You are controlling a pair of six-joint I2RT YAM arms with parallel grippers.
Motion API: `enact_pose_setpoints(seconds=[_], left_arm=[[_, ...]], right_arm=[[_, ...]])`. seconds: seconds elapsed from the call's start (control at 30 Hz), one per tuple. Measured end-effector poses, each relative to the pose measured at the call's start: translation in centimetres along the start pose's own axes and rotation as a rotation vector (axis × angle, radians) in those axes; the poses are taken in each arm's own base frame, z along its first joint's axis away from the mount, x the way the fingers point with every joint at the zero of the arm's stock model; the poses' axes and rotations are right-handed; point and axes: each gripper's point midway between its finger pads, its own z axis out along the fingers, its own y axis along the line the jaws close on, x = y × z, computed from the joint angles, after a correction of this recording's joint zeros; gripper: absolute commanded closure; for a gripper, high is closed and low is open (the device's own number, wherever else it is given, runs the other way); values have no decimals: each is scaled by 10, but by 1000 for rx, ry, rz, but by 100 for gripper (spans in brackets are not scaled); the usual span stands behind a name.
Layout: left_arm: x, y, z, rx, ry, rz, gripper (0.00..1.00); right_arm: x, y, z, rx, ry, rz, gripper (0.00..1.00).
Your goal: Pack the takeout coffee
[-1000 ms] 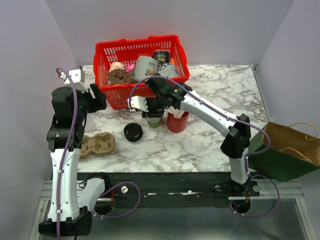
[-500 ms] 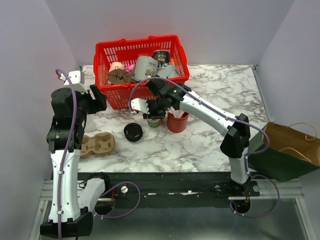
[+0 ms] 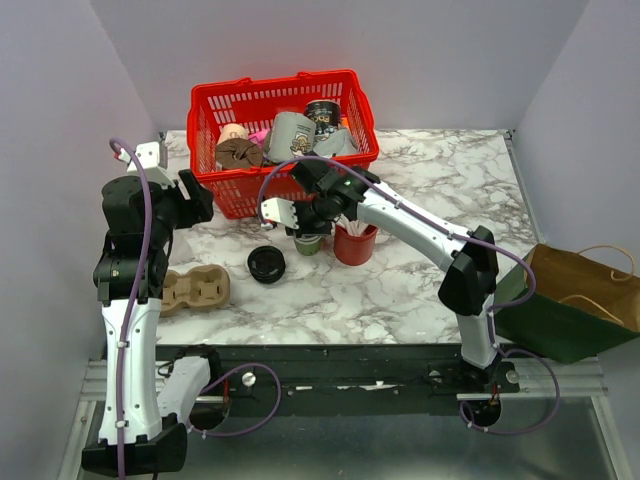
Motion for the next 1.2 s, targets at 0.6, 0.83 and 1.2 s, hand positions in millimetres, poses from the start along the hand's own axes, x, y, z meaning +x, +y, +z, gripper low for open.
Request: enact_pose_setpoints(seconds=[0.6,0.83,1.2], left_arm=[[55,4,17,33,130,-47,24],[119,-4,31,126,247,-153,24],[145,-22,48,264,246,-275,17]], right_arm=[[-4,-10,-7,45,3,11,99],[-22,-26,-25,135,-65,17,99],[-29,-39,-39,213,-95,23,99]])
